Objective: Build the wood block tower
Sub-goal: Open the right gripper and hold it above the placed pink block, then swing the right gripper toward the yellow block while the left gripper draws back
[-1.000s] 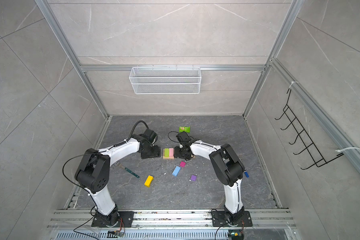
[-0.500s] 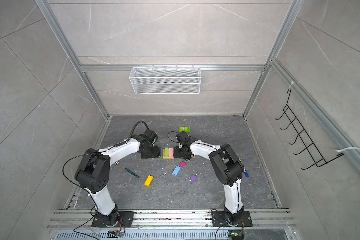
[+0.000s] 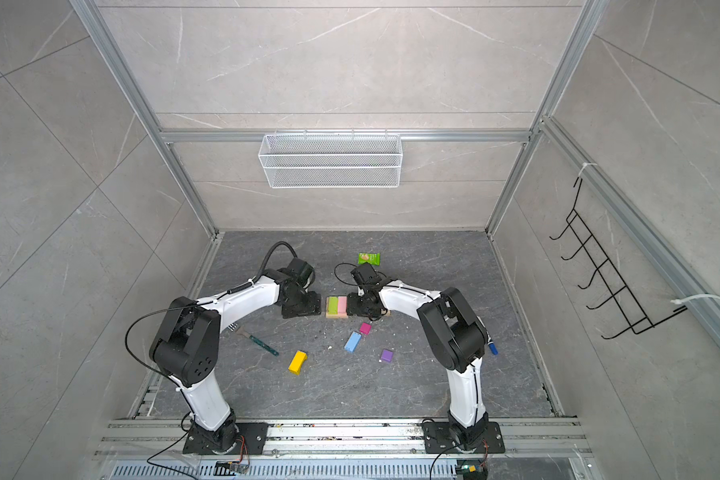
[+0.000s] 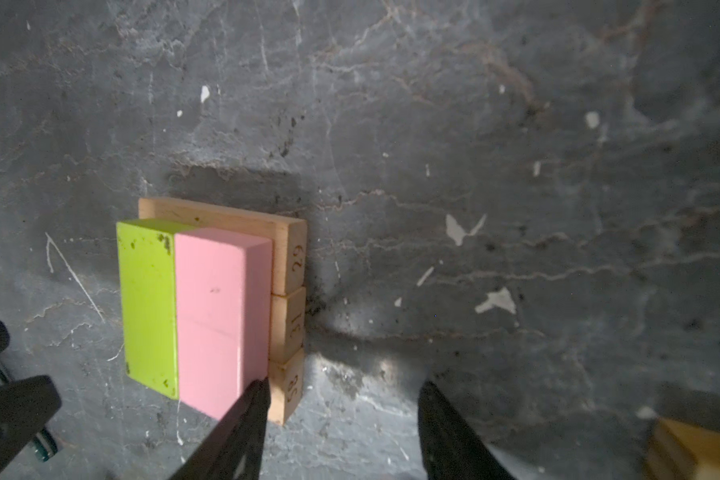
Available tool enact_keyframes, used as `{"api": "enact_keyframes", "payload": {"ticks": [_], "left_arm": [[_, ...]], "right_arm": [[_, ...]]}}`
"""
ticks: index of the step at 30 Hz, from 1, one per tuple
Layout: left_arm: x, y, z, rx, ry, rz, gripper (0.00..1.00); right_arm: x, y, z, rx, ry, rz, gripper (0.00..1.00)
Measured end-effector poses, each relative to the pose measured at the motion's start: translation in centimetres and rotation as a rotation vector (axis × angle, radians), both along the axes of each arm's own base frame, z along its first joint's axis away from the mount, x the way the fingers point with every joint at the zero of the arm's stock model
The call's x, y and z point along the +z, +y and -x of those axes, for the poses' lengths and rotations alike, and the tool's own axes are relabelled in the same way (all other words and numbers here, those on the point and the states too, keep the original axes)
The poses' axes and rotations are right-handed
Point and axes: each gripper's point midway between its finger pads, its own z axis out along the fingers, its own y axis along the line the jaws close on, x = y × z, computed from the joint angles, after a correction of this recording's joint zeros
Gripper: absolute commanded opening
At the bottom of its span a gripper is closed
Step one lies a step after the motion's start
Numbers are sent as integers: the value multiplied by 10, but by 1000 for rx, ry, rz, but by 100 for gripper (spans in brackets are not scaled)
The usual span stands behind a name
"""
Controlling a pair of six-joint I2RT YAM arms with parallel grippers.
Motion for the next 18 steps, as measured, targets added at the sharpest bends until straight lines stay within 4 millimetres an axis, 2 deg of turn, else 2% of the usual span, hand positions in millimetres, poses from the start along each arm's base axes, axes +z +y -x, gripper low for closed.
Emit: {"api": "enact_keyframes", "payload": {"ticks": [4, 8, 9, 11, 13, 16, 18], "left_arm": [[0, 1, 0, 3, 3, 5, 78], [3, 3, -2, 11, 0, 16, 79], [6, 4, -2, 14, -6, 20, 80], [11, 6, -3, 22, -19, 28, 80], [18, 9, -3, 38, -25, 48, 81], [23, 17, -1, 69, -20, 80, 81], [23, 25, 1, 92, -11, 91, 84]], "right_arm": [[8, -3, -1, 23, -33, 21, 47], [34, -3, -5, 41, -95, 4, 51], [43, -2, -6, 46, -113, -3, 56], [59, -1, -6, 59, -149, -17, 74], [75, 1, -5, 86, -191, -25, 85], [92, 7, 2, 135, -233, -30, 94], [100, 13, 10, 181, -253, -27, 96]]}}
